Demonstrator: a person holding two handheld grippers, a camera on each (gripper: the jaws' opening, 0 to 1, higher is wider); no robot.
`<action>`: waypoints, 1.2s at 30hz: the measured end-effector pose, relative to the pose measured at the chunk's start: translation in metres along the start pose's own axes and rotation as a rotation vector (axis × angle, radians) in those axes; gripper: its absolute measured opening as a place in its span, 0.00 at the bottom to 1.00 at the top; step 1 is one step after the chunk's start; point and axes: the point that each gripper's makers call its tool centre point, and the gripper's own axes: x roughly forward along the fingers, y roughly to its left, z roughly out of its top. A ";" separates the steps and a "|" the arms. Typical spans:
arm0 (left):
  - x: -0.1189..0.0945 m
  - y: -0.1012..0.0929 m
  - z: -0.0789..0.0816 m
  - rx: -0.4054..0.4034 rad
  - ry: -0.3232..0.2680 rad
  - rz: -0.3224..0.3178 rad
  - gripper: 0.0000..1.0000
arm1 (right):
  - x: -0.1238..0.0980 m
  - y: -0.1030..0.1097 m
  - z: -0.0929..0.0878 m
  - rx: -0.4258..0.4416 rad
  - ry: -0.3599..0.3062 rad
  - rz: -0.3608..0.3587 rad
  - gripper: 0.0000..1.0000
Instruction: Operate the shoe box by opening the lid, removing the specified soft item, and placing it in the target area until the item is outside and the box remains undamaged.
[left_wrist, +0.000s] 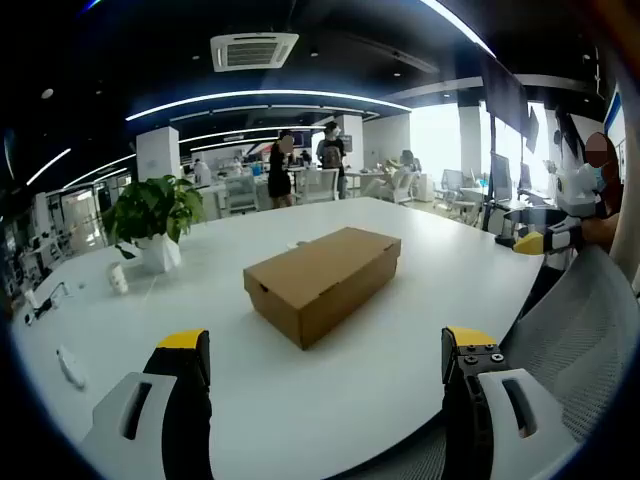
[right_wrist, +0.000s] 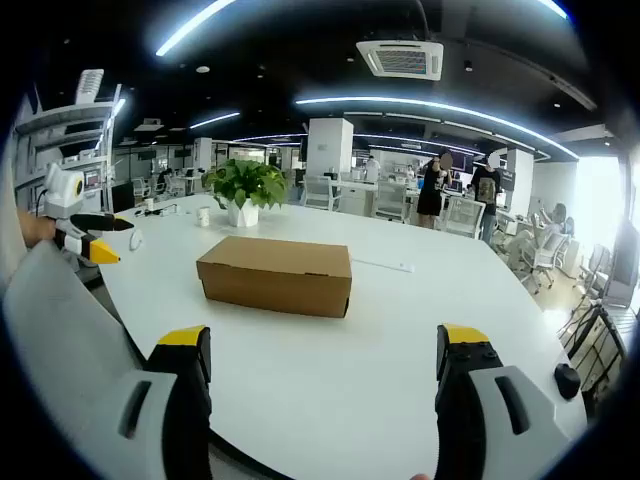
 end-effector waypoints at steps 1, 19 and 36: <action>0.000 0.000 0.000 0.003 0.000 0.002 1.00 | 0.000 0.000 0.000 -0.004 -0.001 0.000 0.89; 0.000 -0.002 -0.001 -0.004 0.019 -0.011 1.00 | 0.000 -0.001 0.000 -0.008 0.013 -0.002 0.89; 0.001 0.004 0.004 -0.022 0.052 -0.001 1.00 | 0.000 -0.002 0.000 -0.008 0.038 0.002 0.88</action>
